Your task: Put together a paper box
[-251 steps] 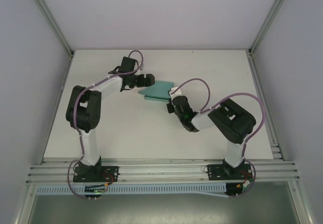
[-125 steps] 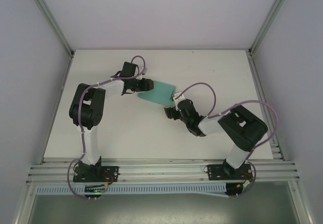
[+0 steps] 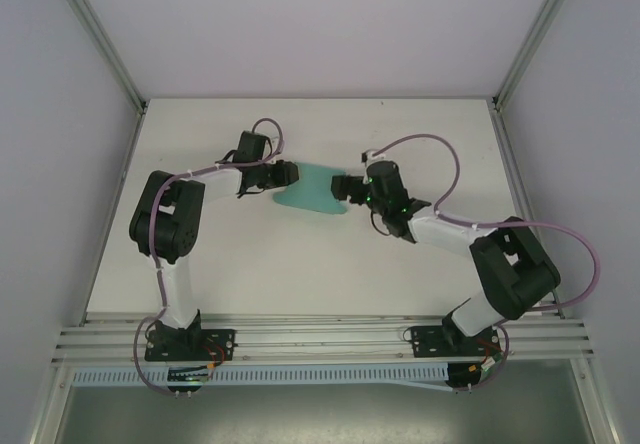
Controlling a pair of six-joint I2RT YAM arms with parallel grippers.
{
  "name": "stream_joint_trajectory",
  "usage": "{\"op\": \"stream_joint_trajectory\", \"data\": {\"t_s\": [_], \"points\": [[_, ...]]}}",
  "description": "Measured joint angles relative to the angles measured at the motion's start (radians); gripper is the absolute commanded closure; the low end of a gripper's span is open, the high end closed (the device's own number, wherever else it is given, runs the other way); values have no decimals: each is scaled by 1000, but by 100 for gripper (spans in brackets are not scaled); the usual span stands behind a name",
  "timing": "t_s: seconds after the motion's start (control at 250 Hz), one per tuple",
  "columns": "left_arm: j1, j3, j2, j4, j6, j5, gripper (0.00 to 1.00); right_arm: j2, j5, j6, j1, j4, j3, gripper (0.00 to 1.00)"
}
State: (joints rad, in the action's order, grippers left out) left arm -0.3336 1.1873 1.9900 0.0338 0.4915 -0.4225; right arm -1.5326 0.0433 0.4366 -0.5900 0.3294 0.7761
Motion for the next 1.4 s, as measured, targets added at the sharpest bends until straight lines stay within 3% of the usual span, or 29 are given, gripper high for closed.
{"op": "stream_joint_trajectory", "data": {"t_s": [0.256, 0.488, 0.66, 0.943, 1.163, 1.331, 1.399], "points": [[6, -48, -14, 50, 106, -51, 92, -118, -134, 179, 67, -97, 78, 13], [48, -129, -31, 141, 174, -147, 93, -219, -240, 225, 94, -172, 160, 13], [72, -182, -38, 212, 196, -217, 100, -304, -356, 262, 124, -175, 217, 15], [93, -229, -48, 263, 211, -269, 100, -369, -533, 307, 151, -148, 255, 17], [94, -245, -59, 274, 209, -275, 100, -442, -665, 384, 151, 12, 261, 30], [115, -248, -62, 282, 196, -280, 96, -459, -711, 446, 165, 131, 257, 57], [119, -248, -66, 285, 183, -278, 90, -458, -719, 457, 169, 148, 258, 63]]}}
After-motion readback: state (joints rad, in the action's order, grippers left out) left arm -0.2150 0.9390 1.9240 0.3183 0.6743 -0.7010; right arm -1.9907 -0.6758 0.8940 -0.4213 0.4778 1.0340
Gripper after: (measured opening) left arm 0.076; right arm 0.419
